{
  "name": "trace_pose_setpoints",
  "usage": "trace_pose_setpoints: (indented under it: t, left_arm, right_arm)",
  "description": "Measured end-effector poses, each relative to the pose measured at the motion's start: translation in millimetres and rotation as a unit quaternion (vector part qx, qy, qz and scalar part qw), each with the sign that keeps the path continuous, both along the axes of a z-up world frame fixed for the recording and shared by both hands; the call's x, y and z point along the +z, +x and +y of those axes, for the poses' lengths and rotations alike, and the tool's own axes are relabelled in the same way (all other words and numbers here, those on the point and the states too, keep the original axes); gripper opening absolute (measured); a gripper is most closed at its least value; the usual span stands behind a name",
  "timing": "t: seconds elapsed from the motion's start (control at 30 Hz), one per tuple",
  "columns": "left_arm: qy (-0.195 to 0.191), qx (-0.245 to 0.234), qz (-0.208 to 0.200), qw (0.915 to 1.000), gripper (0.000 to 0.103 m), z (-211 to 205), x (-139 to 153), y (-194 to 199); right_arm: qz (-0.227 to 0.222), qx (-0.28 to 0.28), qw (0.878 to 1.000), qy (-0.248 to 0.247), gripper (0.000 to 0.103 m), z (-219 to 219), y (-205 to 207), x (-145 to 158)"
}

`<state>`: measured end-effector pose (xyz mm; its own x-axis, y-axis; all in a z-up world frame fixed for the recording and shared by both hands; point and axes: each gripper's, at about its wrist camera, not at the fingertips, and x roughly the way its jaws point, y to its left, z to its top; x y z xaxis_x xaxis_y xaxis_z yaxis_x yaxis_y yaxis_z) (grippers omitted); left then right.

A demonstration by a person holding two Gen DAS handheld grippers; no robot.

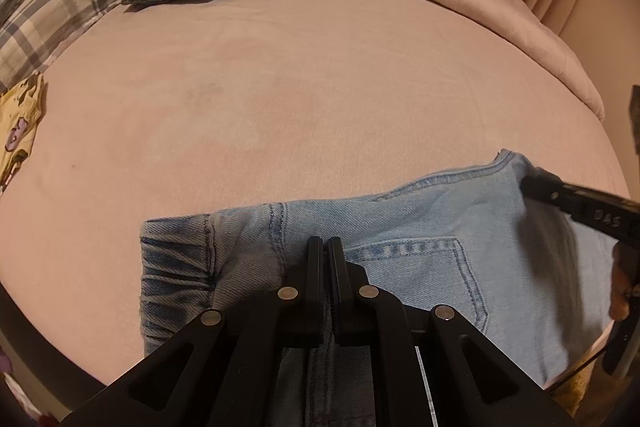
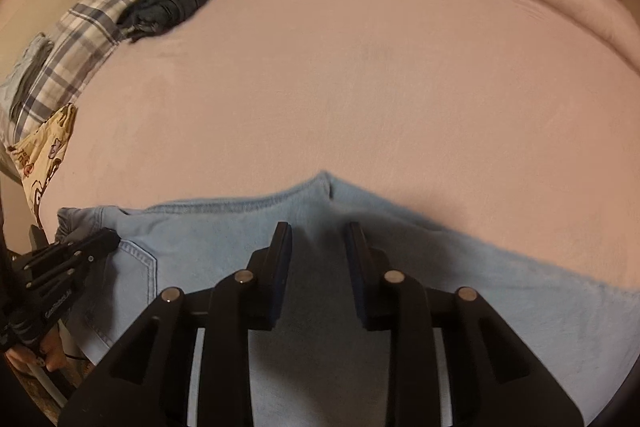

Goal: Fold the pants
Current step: 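Lower the folded pants onto the bed and open both grippers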

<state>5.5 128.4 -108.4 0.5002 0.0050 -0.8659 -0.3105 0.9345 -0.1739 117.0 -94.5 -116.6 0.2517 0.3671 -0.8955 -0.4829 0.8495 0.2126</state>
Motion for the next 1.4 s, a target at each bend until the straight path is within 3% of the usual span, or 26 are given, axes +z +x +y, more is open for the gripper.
trace_pose_setpoints:
  t: [0.4,0.77,0.93,1.1,1.23,1.3,1.37,1.4]
  left_arm:
    - [-0.001,-0.005,-0.008,1.0000,0.008,3.1,-0.8,-2.2]
    - [-0.006,-0.003,-0.010,0.9999,0.008,1.5,0.8,-4.0]
    - [-0.041,0.007,-0.011,0.9991,0.007,9.4,-0.3,-5.1]
    - [-0.054,0.007,-0.004,0.9985,0.007,7.6,8.9,-1.9]
    - [-0.055,-0.016,-0.016,0.9982,0.010,-12.0,28.6,3.5]
    - [-0.053,-0.039,-0.027,0.9975,0.019,-28.7,38.5,9.4]
    - [-0.063,-0.065,-0.036,0.9952,0.040,-43.1,44.9,17.6]
    - [-0.068,-0.077,-0.039,0.9939,0.043,-49.1,46.2,20.8]
  right_arm:
    - [0.013,-0.017,1.000,-0.012,0.027,4.0,5.3,-14.5]
    - [-0.006,-0.019,0.999,-0.028,0.026,8.9,3.3,-13.8]
    - [-0.018,-0.033,0.999,-0.030,0.024,-6.3,-1.7,-7.5]
    - [-0.034,-0.090,0.995,-0.001,0.030,-65.7,-12.6,14.3]
    - [-0.039,-0.164,0.985,0.034,0.046,-146.8,-22.9,31.2]
    - [-0.043,-0.202,0.978,0.034,0.046,-187.4,-30.6,35.5]
    - [-0.053,-0.249,0.967,0.016,0.048,-230.7,-40.3,38.8]
    - [-0.057,-0.268,0.962,0.010,0.049,-246.6,-44.6,39.7]
